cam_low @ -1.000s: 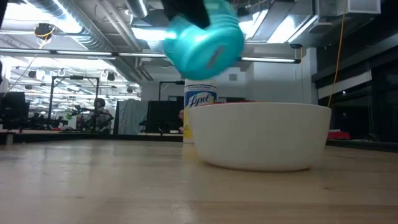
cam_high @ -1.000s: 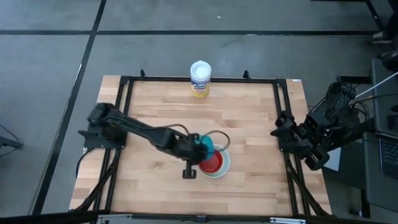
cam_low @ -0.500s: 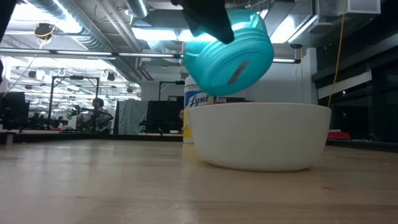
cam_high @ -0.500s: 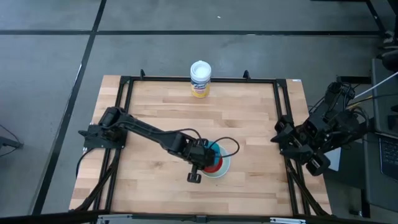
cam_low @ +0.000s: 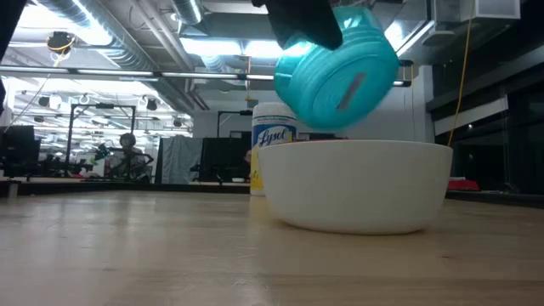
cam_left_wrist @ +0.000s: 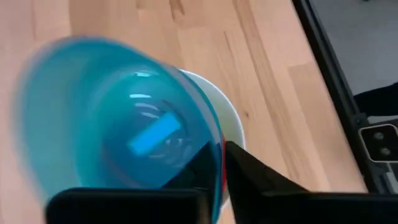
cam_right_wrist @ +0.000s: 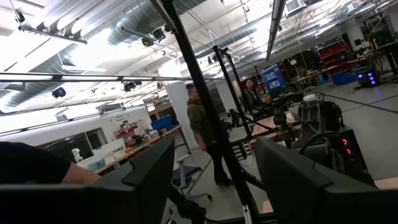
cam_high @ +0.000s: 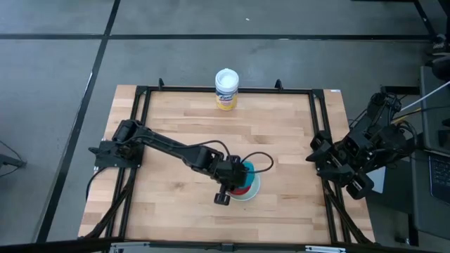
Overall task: Nest bowls inside each other
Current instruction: Stack the light blue bowl on the top of the red bowl
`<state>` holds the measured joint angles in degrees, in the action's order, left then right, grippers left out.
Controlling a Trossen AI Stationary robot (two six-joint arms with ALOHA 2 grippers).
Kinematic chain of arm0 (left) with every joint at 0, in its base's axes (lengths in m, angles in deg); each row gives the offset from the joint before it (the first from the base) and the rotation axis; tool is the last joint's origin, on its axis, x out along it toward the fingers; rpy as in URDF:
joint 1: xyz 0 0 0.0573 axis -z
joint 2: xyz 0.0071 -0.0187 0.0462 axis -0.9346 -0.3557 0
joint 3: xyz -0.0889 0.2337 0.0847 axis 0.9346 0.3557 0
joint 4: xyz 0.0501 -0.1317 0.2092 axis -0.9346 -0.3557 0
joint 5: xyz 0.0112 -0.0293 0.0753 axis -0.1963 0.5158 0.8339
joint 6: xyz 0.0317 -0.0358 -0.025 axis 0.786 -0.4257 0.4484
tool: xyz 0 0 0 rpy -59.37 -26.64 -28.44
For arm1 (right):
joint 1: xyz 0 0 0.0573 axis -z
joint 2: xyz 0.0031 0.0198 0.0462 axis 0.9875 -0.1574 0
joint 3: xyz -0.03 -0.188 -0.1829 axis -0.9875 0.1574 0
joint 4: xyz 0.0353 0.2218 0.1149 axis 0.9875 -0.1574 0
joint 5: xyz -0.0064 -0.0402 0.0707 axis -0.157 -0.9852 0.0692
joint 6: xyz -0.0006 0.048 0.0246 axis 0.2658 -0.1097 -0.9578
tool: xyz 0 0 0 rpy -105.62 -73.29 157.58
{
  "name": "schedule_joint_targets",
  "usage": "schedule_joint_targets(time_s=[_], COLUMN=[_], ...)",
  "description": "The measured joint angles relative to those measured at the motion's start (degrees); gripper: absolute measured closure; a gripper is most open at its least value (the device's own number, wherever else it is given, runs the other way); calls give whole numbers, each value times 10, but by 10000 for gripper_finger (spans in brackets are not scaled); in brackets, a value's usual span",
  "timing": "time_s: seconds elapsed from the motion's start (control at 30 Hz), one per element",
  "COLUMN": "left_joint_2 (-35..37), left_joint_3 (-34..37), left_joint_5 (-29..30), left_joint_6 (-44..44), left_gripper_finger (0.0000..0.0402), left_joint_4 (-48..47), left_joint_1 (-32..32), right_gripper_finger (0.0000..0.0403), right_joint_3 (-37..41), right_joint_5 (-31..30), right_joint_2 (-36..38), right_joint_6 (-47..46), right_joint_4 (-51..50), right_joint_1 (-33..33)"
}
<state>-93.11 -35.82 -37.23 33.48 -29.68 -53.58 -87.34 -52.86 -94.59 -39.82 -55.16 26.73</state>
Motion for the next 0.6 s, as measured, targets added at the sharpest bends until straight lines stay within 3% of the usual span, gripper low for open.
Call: schedule_joint_targets(time_s=[0.37,0.6], left_joint_2=[-5,-6], left_joint_3=[0,0], left_joint_5=[-35,-30], left_joint_6=[-47,-56], left_gripper_finger=[237,224], left_joint_4=[0,1], left_joint_1=[-5,9], right_gripper_finger=[177,175], right_joint_3=[0,0], right_joint_5=[11,11], right_joint_2=[0,0], right_joint_6=[-2,-2], right_joint_4=[0,1], right_joint_1=[0,0])
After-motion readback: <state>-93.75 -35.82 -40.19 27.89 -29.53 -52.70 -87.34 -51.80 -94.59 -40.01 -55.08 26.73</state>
